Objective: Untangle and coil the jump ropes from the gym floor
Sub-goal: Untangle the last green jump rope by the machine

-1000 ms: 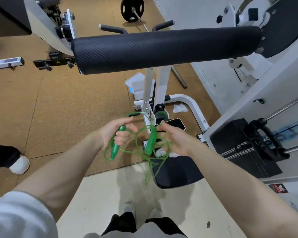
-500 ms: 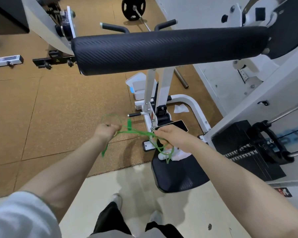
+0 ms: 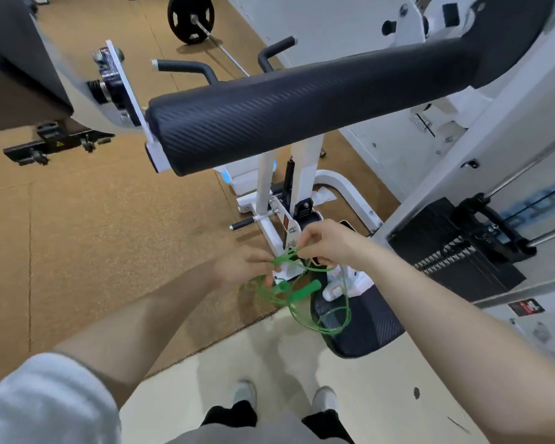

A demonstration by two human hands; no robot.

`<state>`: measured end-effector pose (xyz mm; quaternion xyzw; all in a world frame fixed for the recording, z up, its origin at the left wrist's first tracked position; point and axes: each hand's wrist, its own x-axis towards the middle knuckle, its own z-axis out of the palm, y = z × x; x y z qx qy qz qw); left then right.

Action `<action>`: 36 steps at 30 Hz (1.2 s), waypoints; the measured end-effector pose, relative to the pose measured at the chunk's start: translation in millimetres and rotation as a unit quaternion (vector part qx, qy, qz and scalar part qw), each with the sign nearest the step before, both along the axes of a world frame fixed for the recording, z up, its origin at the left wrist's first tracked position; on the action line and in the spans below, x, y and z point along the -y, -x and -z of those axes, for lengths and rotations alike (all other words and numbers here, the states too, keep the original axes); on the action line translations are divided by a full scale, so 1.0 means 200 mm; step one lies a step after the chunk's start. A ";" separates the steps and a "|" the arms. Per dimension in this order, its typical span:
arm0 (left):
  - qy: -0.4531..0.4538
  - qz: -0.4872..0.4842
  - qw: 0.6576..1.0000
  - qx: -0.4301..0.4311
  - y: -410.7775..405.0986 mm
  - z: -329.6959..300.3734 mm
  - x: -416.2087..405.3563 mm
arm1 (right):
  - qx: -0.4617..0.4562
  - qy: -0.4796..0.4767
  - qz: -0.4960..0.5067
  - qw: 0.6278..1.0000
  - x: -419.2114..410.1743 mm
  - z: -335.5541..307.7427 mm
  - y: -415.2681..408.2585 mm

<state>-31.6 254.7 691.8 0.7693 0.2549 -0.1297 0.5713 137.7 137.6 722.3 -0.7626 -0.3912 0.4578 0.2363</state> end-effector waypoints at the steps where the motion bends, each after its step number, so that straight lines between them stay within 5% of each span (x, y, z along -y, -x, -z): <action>1: -0.045 0.022 0.999 -0.013 0.01 0.01 -0.02 | 0.090 0.004 -0.021 0.996 0.00 0.01 0.01; 4: -0.143 0.063 0.987 -0.036 0.01 0.03 -0.05 | 0.291 0.040 -0.076 0.953 -0.01 0.06 0.07; 6: -0.186 0.076 0.979 -0.046 0.02 0.04 -0.08 | 0.372 0.028 -0.017 0.928 0.00 0.08 0.14; 10: -0.212 0.057 0.975 -0.025 0.07 0.05 -0.13 | 0.367 -0.055 0.165 0.914 -0.01 0.14 0.22; 15: -0.210 0.026 0.977 -0.022 0.14 0.05 -0.16 | 0.238 -0.052 0.215 0.946 -0.03 0.18 0.23; 19: -0.235 -0.041 0.970 -0.040 0.17 0.08 -0.22 | -0.001 -0.135 0.344 0.929 -0.03 0.16 0.27; 21: -0.180 -0.101 0.978 -0.025 0.17 0.09 -0.24 | -0.100 -0.174 0.406 0.891 -0.04 0.15 0.29; 23: -0.014 -0.204 0.979 0.013 0.15 0.08 -0.23 | -0.198 -0.202 0.464 0.839 -0.07 0.14 0.31; 26: 0.212 -0.304 0.927 0.065 0.12 0.02 -0.22 | -0.391 -0.258 0.557 0.686 -0.10 0.12 0.30; 27: 0.243 -0.299 0.919 0.078 0.12 0.01 -0.22 | -0.439 -0.270 0.572 0.638 -0.10 0.11 0.29; 29: 0.185 -0.236 0.952 0.067 0.12 -0.02 -0.23 | -0.489 -0.277 0.563 0.606 -0.08 0.09 0.28; 32: -0.024 -0.092 0.995 -0.003 0.13 -0.02 -0.25 | -0.499 -0.262 0.520 0.641 -0.02 0.07 0.24; 36: -0.224 -0.063 0.972 -0.039 0.09 0.03 -0.26 | -0.307 -0.128 0.372 0.866 0.02 0.04 0.24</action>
